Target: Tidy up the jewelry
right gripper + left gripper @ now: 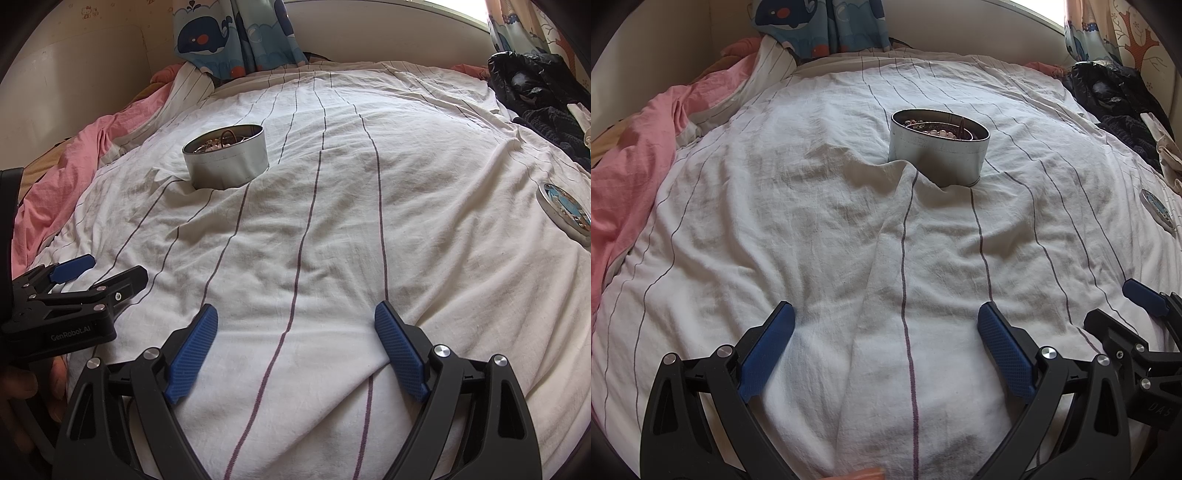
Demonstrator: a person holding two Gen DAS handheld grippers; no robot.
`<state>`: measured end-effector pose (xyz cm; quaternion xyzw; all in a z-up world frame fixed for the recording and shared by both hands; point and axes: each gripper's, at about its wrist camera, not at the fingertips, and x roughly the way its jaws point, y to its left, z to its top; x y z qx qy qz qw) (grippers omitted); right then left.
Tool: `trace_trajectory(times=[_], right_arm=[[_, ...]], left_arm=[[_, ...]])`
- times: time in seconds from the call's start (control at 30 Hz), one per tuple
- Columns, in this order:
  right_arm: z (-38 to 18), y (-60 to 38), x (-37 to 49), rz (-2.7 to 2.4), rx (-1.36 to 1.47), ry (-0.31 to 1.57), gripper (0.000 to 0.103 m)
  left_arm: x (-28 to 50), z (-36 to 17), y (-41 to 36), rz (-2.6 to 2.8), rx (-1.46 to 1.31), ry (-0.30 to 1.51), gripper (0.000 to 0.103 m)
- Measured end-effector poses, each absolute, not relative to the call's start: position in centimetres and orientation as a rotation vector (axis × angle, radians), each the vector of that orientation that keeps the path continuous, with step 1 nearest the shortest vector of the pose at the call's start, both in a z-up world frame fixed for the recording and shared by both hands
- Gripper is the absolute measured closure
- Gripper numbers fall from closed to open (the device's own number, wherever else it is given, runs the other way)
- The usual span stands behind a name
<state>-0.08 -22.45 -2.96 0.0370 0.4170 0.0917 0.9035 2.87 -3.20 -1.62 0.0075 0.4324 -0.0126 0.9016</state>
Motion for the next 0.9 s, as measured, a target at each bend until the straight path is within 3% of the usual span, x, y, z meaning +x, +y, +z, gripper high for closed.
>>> trace_trajectory(times=[0.9], right_arm=[[-3.0, -22.4, -0.1, 0.188, 0.074, 0.862, 0.019]], left_arm=[[3.4, -1.6, -1.7, 0.058, -0.040, 0.919, 0.007]])
